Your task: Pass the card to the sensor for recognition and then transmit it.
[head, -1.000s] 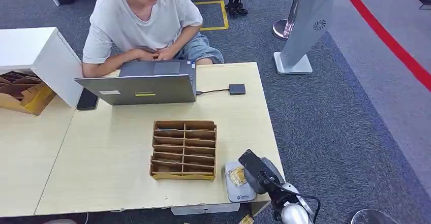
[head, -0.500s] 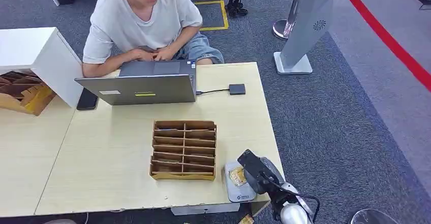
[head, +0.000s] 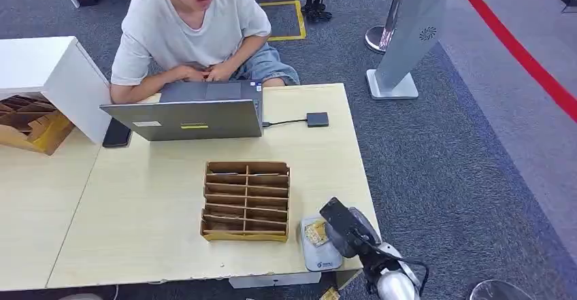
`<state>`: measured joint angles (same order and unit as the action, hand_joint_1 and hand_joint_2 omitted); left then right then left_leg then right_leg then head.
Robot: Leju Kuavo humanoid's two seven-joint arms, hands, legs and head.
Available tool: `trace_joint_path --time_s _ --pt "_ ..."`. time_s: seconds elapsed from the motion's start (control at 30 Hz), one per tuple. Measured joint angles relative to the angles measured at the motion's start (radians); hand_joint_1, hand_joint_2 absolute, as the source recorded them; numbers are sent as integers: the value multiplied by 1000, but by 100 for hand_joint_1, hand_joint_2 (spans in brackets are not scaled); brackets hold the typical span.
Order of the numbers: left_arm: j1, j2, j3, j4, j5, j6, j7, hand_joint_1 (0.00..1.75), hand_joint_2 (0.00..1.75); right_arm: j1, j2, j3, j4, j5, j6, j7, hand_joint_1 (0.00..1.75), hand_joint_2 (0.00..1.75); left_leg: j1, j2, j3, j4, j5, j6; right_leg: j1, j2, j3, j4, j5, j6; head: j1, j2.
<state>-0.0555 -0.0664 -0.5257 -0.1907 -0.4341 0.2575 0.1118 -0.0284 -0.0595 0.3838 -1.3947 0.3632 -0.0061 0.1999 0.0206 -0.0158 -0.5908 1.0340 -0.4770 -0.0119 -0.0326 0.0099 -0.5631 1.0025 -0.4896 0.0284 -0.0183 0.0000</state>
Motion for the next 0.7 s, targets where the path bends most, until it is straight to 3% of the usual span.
trace_joint_path --time_s 0.7 --pt "3 0 23 0 -1 2 -14 0 0 8 0 -14 -112 -103 5 -69 175 175 0 0 0 0 0 0 0 0 0 0 0 0 0 0"
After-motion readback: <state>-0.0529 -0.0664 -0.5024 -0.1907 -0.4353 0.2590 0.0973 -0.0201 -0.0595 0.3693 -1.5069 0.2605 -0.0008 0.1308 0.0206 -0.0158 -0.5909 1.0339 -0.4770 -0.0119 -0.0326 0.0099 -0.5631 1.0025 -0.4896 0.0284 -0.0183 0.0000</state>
